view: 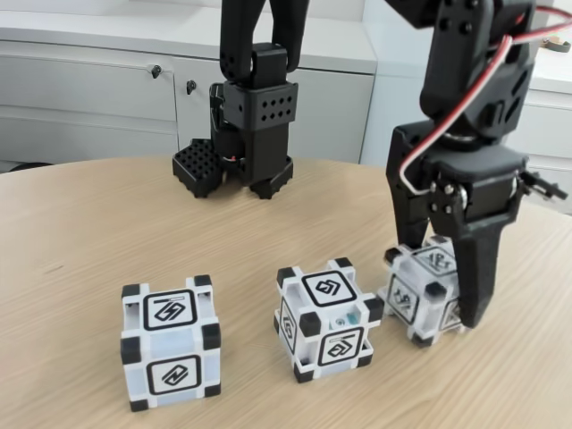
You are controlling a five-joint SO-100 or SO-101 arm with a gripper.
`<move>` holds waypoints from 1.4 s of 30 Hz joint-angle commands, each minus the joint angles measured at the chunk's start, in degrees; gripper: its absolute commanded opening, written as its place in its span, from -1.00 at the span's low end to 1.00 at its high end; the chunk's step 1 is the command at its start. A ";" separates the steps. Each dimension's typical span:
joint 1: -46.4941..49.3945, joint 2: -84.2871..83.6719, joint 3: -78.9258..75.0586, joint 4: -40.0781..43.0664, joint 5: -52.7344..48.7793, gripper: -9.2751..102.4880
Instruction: Stack cubes from left to right.
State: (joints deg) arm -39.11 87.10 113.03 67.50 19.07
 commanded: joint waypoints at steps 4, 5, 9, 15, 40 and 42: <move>0.53 1.41 -1.76 -0.53 -1.49 -0.84; 0.53 2.29 -1.58 -0.53 -2.20 -0.84; 0.62 11.51 -1.23 -0.35 -4.39 -0.84; 0.70 31.11 -1.14 4.39 -7.38 -0.84; 50.63 36.65 -1.05 15.91 -30.76 -0.84; 50.36 34.37 -1.14 15.91 -29.79 -0.84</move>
State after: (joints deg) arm 10.63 122.61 113.20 83.32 -11.25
